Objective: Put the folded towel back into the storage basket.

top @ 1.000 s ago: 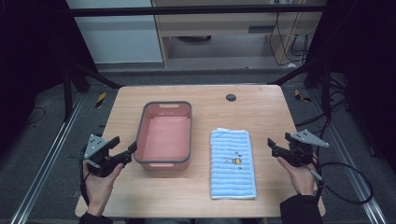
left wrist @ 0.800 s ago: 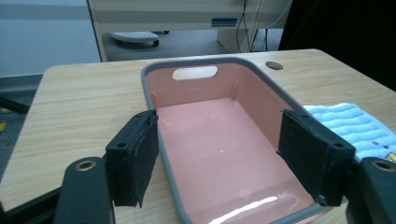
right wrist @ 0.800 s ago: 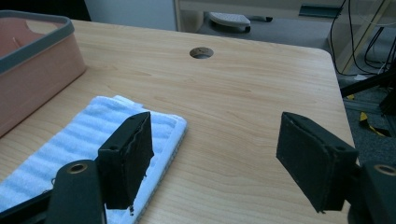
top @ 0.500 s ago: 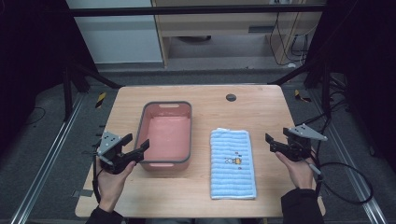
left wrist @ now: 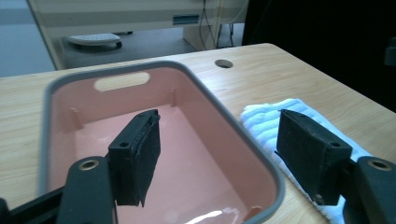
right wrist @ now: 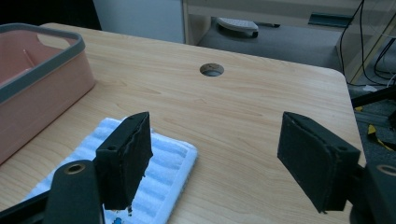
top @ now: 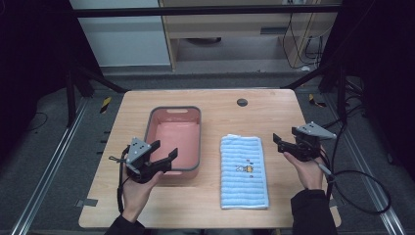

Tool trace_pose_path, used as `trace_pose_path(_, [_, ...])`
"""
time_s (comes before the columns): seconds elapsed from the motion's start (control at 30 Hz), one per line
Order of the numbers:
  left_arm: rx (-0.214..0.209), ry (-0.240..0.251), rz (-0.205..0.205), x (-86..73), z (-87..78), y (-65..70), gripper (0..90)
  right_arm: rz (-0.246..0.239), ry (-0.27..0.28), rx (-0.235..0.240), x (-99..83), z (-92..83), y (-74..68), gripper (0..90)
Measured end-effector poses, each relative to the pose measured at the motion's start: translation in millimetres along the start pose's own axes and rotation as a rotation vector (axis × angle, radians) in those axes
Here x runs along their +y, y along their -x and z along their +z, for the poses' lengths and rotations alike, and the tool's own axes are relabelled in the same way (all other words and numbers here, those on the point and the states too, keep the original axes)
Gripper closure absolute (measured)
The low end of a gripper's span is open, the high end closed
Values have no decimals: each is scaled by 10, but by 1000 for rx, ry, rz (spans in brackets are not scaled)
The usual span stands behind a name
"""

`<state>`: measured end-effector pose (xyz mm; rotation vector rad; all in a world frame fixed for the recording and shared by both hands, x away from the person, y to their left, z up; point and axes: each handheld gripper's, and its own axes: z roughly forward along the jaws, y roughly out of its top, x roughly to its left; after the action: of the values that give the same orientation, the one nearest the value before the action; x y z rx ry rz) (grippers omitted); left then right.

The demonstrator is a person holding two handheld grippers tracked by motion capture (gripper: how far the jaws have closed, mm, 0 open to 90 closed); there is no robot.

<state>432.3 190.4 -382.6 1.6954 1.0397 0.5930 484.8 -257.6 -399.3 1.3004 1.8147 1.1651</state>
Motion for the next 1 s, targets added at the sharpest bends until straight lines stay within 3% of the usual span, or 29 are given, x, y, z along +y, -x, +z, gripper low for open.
trace_pose_path(0.43, [-66,-50,40,-65,242,330,306,17,-10,11,58,104,3,267])
trace_pose_path(0.67, [-96,-61,50,-90,332,486,314,3,-14,17,109,159,-11,275])
trace_pose_path(1.0, [-129,-80,65,-153,418,637,328,-2,-26,17,145,242,-31,276])
